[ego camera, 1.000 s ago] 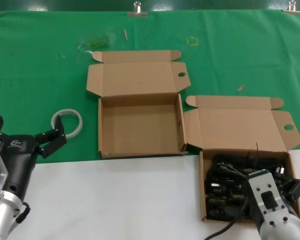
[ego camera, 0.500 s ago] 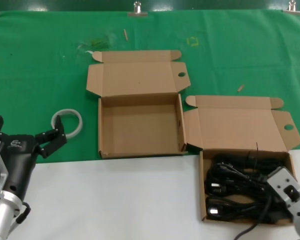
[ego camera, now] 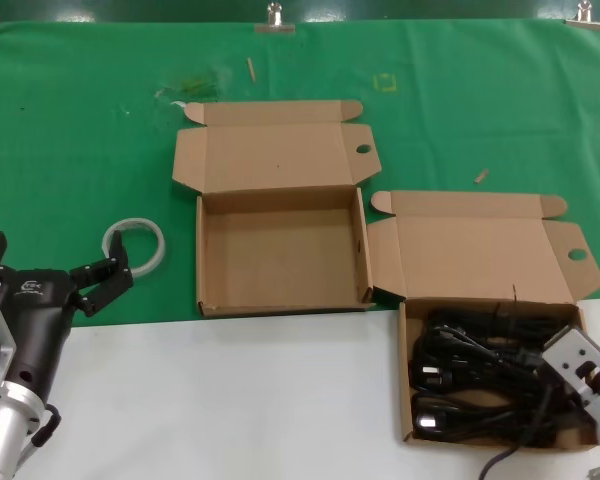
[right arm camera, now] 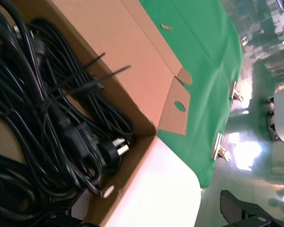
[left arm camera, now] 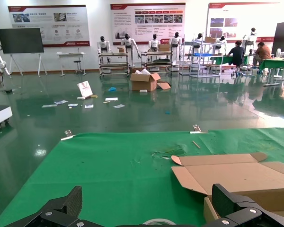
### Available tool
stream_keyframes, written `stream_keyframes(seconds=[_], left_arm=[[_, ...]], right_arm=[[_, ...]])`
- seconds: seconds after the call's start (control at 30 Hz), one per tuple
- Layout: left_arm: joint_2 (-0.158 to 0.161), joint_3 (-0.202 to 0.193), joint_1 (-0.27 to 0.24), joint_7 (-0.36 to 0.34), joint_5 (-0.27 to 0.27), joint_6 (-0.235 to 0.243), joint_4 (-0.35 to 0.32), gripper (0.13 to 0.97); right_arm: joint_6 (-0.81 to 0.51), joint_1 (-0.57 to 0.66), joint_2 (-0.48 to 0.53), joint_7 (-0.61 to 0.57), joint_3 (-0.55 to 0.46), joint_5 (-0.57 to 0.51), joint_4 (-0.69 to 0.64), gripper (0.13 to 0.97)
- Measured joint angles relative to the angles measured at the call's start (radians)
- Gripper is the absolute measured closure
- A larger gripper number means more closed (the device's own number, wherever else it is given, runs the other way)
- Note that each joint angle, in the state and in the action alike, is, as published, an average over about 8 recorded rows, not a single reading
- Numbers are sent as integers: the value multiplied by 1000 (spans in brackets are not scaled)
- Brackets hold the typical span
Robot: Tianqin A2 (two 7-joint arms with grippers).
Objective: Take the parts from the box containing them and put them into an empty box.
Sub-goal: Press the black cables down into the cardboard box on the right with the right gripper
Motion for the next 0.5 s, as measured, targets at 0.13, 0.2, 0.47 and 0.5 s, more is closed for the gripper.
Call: stream_keyframes(seconds=[0.13, 0.2, 0.47, 0.5], left_arm=[[0, 0, 0, 0, 0, 0, 0, 132], [0, 0, 0, -1, 0, 0, 0, 132], [0, 0, 0, -1, 0, 0, 0, 132], [0, 0, 0, -1, 0, 0, 0, 132]], right_arm=[[-12, 7, 0, 21, -23, 0, -14, 129], [-19, 12, 0, 32, -35, 0, -22, 129], [-43, 31, 0, 84, -75, 0, -55, 129], [-46, 34, 0, 93, -80, 0, -59, 129]])
